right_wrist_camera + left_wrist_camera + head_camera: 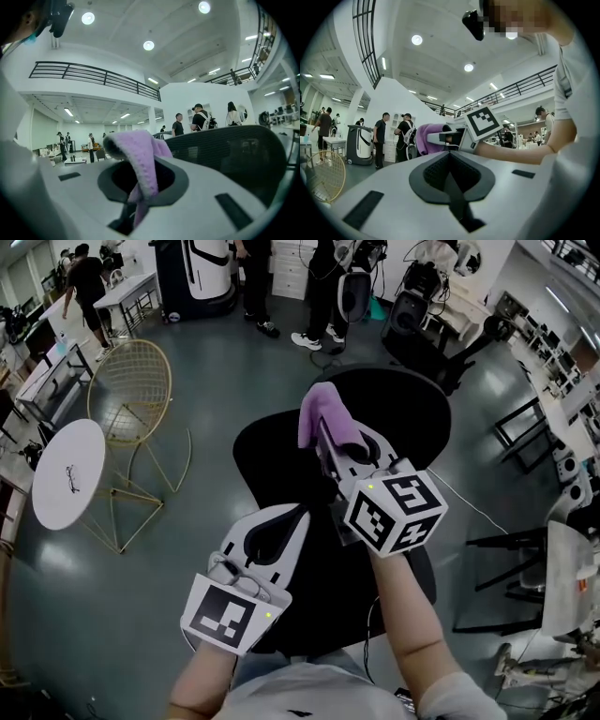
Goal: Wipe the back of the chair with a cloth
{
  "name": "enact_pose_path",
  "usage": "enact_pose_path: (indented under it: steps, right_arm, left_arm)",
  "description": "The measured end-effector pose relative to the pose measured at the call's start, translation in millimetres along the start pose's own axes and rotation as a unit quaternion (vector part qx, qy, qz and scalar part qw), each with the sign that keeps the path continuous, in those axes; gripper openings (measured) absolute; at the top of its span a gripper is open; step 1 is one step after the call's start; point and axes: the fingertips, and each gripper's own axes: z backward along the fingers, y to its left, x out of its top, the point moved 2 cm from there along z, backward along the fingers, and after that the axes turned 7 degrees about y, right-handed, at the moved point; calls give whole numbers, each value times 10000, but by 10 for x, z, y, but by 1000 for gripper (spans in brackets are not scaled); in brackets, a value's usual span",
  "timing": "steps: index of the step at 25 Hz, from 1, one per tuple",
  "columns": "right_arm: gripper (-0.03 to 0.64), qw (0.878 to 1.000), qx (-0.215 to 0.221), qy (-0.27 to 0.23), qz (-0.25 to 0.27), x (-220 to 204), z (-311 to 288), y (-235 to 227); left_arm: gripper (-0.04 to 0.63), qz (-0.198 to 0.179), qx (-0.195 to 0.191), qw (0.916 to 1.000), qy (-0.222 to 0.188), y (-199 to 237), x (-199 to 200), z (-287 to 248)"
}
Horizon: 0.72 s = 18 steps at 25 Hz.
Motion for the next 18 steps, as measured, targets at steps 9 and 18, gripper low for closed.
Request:
enact_pose_path:
  steps: [9, 18]
  right_arm:
    - [43, 9984, -394, 55, -413, -44, -84, -387]
    - [43, 9959, -798, 72, -431, -19, -45, -827]
  left_arm:
    - [14, 59, 96, 9999, 93, 55, -105, -39]
    - [13, 24, 124, 9998, 182, 21, -92, -181]
